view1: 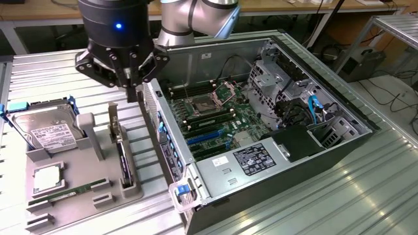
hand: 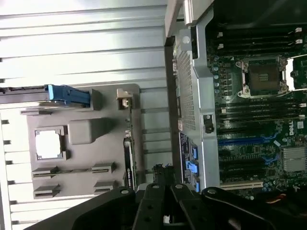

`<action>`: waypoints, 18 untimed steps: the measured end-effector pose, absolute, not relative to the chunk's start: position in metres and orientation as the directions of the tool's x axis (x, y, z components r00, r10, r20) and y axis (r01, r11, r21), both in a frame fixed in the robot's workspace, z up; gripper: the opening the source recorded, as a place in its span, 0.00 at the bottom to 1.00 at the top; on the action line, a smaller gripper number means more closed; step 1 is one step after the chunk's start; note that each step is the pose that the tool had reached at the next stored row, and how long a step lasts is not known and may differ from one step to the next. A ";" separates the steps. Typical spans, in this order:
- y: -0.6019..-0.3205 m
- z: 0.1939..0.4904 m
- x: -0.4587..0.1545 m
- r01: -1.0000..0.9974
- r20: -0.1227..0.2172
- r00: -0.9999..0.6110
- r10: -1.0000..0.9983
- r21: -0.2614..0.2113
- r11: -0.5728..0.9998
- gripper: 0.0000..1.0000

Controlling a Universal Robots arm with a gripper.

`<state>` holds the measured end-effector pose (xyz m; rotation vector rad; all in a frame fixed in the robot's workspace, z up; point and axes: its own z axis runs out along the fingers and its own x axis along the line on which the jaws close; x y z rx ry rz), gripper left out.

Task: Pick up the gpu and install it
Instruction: 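Reach for the gpu, then pick up the gpu and move the gpu toward the slot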

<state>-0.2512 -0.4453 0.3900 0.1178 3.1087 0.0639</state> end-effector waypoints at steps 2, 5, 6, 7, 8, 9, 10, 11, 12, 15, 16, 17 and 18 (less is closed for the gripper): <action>-0.445 0.388 -0.262 0.075 -0.028 -0.997 0.076 0.040 0.996 0.11; -0.445 0.385 -0.275 0.075 -0.029 -0.997 0.076 0.039 0.996 0.11; -0.445 0.384 -0.279 0.075 -0.029 -0.997 0.076 0.039 0.996 0.11; -0.445 0.381 -0.281 0.075 -0.029 -0.997 0.076 0.039 0.996 0.11; -0.445 0.380 -0.284 0.075 -0.029 -0.997 0.076 0.039 0.996 0.11; -0.445 0.378 -0.286 0.075 -0.029 -0.997 0.076 0.039 0.996 0.11; -0.445 0.377 -0.288 0.075 -0.029 -0.997 0.076 0.039 0.996 0.11; -0.445 0.376 -0.289 0.075 -0.029 -0.997 0.076 0.039 0.996 0.11; -0.446 0.376 -0.290 0.075 -0.029 -0.997 0.076 0.038 0.996 0.11; -0.446 0.376 -0.290 0.075 -0.028 -0.997 0.076 0.038 0.996 0.11; -0.446 0.376 -0.290 0.075 -0.028 -0.997 0.076 0.038 0.996 0.11; -0.446 0.376 -0.290 0.075 -0.028 -0.997 0.076 0.038 0.996 0.11; -0.446 0.376 -0.290 0.075 -0.028 -0.997 0.076 0.038 0.996 0.11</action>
